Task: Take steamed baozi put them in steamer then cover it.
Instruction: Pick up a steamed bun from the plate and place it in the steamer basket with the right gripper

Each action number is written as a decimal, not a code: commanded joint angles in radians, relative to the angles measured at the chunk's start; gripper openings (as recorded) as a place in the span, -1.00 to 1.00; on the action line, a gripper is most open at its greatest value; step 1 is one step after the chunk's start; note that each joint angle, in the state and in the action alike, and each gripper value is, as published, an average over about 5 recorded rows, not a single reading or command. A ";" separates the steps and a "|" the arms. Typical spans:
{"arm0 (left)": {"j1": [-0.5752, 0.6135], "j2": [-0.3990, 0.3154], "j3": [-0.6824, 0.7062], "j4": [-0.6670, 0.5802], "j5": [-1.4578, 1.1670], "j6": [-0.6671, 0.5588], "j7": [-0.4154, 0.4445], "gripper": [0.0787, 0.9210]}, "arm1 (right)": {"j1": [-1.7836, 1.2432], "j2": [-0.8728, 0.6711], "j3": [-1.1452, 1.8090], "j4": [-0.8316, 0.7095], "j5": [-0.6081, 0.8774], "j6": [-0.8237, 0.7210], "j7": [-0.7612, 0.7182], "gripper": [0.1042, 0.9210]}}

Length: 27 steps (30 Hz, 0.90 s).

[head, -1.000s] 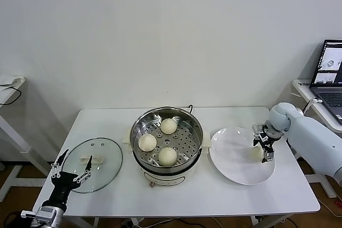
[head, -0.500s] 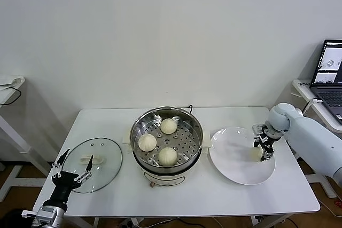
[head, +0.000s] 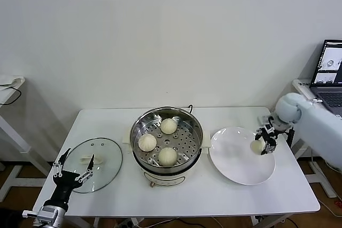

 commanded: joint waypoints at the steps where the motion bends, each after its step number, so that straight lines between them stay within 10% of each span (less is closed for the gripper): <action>1: 0.003 0.001 0.001 -0.003 0.001 -0.004 0.001 0.77 | 0.514 -0.126 -0.477 0.321 0.413 -0.203 0.037 0.39; 15: 0.000 0.005 -0.002 -0.010 -0.004 -0.018 0.004 0.77 | 0.925 0.121 -0.802 0.510 0.763 -0.400 0.166 0.42; 27: -0.014 0.008 -0.031 -0.001 -0.017 -0.014 0.007 0.77 | 0.787 0.393 -0.711 0.408 0.786 -0.476 0.212 0.45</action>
